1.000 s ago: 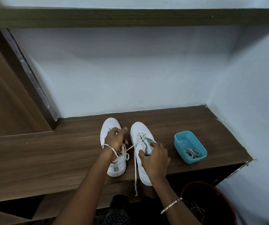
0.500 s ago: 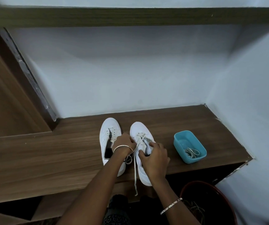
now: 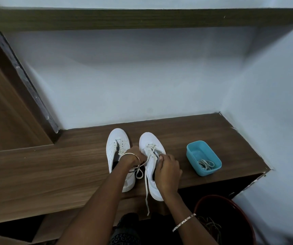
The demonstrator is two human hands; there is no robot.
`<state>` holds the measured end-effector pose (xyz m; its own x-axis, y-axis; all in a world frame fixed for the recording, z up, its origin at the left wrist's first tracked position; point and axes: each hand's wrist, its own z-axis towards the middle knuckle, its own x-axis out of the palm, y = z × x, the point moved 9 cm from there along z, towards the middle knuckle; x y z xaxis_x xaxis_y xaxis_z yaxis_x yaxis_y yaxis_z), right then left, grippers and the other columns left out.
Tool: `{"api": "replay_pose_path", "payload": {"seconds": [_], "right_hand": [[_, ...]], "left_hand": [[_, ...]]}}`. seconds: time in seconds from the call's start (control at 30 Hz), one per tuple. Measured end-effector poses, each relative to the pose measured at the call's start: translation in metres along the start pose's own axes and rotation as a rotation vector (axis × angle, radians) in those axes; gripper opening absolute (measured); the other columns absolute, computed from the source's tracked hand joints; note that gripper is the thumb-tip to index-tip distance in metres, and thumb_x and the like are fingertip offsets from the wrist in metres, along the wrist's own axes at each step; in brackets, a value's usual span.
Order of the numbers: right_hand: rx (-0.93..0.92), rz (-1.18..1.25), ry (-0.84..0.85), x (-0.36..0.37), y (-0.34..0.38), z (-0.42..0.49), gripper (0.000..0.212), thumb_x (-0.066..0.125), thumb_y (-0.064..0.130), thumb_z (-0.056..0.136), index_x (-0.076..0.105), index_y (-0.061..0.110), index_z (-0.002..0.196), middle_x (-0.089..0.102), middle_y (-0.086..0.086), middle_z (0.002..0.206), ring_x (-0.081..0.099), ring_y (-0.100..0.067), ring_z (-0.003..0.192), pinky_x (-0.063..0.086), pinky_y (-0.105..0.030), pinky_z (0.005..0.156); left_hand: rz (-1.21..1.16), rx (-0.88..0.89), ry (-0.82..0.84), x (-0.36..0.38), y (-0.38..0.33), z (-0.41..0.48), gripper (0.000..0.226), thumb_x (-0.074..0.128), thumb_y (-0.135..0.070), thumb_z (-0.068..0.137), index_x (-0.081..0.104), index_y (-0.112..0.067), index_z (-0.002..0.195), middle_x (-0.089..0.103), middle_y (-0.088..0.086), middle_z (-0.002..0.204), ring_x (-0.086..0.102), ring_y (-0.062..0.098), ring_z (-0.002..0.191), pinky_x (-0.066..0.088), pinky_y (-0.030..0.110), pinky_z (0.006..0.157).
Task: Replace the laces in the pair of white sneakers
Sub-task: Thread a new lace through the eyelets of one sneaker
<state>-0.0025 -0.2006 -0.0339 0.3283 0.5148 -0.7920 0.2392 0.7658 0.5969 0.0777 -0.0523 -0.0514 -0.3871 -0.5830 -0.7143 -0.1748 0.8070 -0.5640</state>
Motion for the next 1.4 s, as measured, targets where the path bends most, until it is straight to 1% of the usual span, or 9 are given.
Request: {"api": "replay_pose_path", "payload": {"seconds": [0.23, 0.37, 0.57, 0.73, 0.9, 1.03, 1.13, 1.3, 1.4], "right_hand": [[0.007, -0.003, 0.0, 0.001, -0.001, 0.001, 0.03, 0.037, 0.026, 0.104, 0.064, 0.021, 0.115, 0.061, 0.006, 0.119, 0.054, -0.018, 0.109, 0.042, -0.042, 0.088], [0.007, -0.007, 0.007, 0.0, -0.001, 0.0, 0.029, 0.038, 0.025, 0.104, 0.064, 0.023, 0.117, 0.06, 0.007, 0.121, 0.053, -0.018, 0.112, 0.042, -0.043, 0.09], [0.013, 0.0, 0.011, 0.001, -0.003, 0.001, 0.029, 0.041, 0.023, 0.102, 0.063, 0.026, 0.119, 0.059, 0.01, 0.123, 0.052, -0.016, 0.113, 0.04, -0.042, 0.091], [0.034, -0.017, 0.009, 0.001, -0.003, 0.001, 0.029, 0.042, 0.022, 0.102, 0.064, 0.026, 0.119, 0.059, 0.01, 0.124, 0.052, -0.017, 0.114, 0.041, -0.042, 0.09], [0.063, 0.012, 0.025, 0.001, -0.004, 0.003, 0.03, 0.044, 0.021, 0.101, 0.064, 0.028, 0.121, 0.059, 0.01, 0.128, 0.052, -0.016, 0.116, 0.039, -0.041, 0.093], [0.087, 0.083, 0.035, -0.002, -0.006, 0.006, 0.027, 0.047, 0.022, 0.099, 0.066, 0.03, 0.117, 0.06, 0.011, 0.126, 0.052, -0.015, 0.116, 0.038, -0.041, 0.095], [0.086, 0.107, 0.058, -0.002, -0.009, 0.01, 0.023, 0.049, 0.026, 0.099, 0.068, 0.029, 0.11, 0.063, 0.009, 0.119, 0.055, -0.017, 0.113, 0.038, -0.043, 0.094], [-0.122, 0.339, -0.1, -0.041, 0.025, 0.012, 0.038, 0.05, 0.056, 0.095, 0.073, 0.026, 0.099, 0.064, 0.009, 0.113, 0.054, -0.013, 0.109, 0.045, -0.041, 0.089], [-0.201, 0.769, 0.119, -0.044, 0.062, 0.014, 0.032, 0.058, 0.051, 0.095, 0.07, 0.026, 0.11, 0.07, 0.013, 0.106, 0.063, 0.001, 0.102, 0.051, -0.023, 0.086]], "left_hand": [[-0.057, -0.026, 0.108, -0.007, -0.009, -0.013, 0.029, 0.044, -0.027, 0.097, 0.058, -0.007, 0.081, 0.058, 0.01, 0.068, 0.048, 0.019, 0.047, 0.037, 0.022, 0.047], [-0.145, 0.019, -0.006, -0.035, -0.008, -0.011, 0.024, 0.046, -0.022, 0.093, 0.058, -0.007, 0.078, 0.07, 0.008, 0.069, 0.061, 0.031, 0.067, 0.049, 0.033, 0.062], [-0.411, 0.084, -0.082, -0.064, -0.02, -0.018, 0.011, 0.055, -0.002, 0.093, 0.05, -0.012, 0.089, 0.06, 0.004, 0.057, 0.049, 0.016, 0.054, 0.035, 0.017, 0.042], [-0.636, 0.08, -0.117, -0.083, -0.011, -0.023, 0.013, 0.059, 0.0, 0.092, 0.052, -0.01, 0.096, 0.057, 0.0, 0.051, 0.058, 0.014, 0.046, 0.036, 0.023, 0.05], [-0.895, 0.171, -0.171, -0.118, -0.033, -0.042, 0.014, 0.054, -0.003, 0.097, 0.065, -0.01, 0.091, 0.052, 0.004, 0.061, 0.04, 0.01, 0.038, 0.05, 0.024, 0.049], [-1.094, 0.341, -0.011, -0.129, -0.071, -0.062, 0.022, 0.047, -0.005, 0.101, 0.068, -0.001, 0.105, 0.074, 0.012, 0.094, 0.072, 0.017, 0.072, 0.059, 0.026, 0.068], [-1.252, 0.418, 0.095, -0.132, -0.09, -0.071, 0.031, 0.039, 0.007, 0.099, 0.061, 0.003, 0.122, 0.069, 0.017, 0.119, 0.069, 0.026, 0.109, 0.06, 0.036, 0.085], [-1.209, 0.481, 0.044, -0.127, -0.108, -0.072, 0.044, 0.044, 0.018, 0.094, 0.05, 0.004, 0.135, 0.06, 0.014, 0.134, 0.063, 0.028, 0.118, 0.058, 0.038, 0.089], [-1.19, 0.483, -0.003, -0.119, -0.116, -0.068, 0.045, 0.049, 0.017, 0.092, 0.05, 0.005, 0.136, 0.059, 0.014, 0.134, 0.066, 0.028, 0.111, 0.059, 0.035, 0.085]]}}
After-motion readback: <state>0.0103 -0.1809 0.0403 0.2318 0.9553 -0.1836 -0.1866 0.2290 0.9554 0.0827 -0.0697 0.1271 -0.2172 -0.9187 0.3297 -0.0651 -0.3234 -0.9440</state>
